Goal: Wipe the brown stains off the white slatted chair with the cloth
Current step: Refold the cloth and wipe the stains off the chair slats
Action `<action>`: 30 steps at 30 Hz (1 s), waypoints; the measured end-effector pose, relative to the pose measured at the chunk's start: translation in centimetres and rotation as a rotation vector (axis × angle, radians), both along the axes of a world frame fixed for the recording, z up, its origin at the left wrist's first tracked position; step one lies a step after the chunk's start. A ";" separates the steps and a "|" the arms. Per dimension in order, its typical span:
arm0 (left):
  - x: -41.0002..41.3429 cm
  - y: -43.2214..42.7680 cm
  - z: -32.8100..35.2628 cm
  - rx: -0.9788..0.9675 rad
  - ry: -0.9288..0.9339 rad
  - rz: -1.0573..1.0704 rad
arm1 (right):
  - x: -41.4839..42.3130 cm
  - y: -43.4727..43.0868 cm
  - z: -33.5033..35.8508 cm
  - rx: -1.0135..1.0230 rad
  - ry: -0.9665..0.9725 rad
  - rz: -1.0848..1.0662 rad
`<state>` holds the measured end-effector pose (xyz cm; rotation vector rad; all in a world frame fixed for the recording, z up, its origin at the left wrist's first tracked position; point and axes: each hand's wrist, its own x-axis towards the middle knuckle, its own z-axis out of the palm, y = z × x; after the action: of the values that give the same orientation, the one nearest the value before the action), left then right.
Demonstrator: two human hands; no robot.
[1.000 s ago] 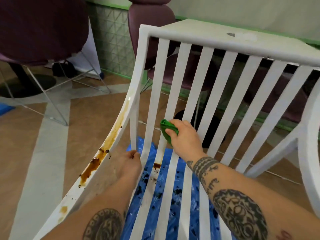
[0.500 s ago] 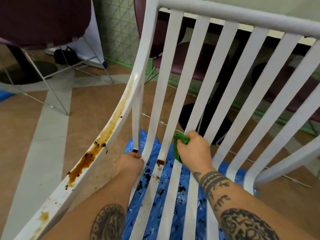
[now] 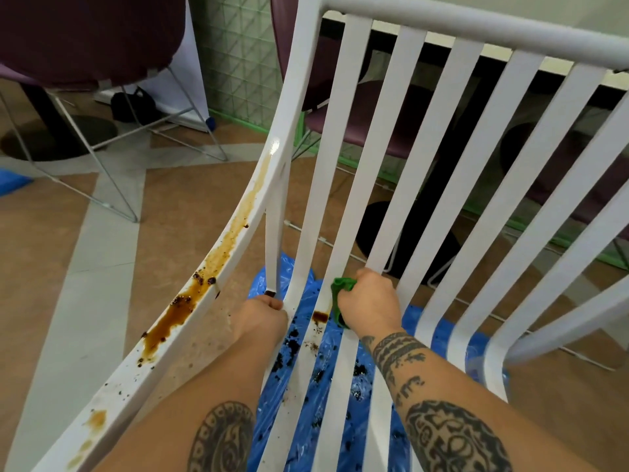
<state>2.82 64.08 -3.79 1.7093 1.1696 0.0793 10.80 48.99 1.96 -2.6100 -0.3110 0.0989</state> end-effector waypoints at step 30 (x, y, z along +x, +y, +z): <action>0.3 0.2 0.3 0.000 0.047 -0.026 | 1.0 0.9 0.2 -0.387 -0.056 0.489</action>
<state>3.13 64.28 -3.54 1.7340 1.1817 0.0237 11.78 49.85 2.19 -2.8544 -1.0373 0.2765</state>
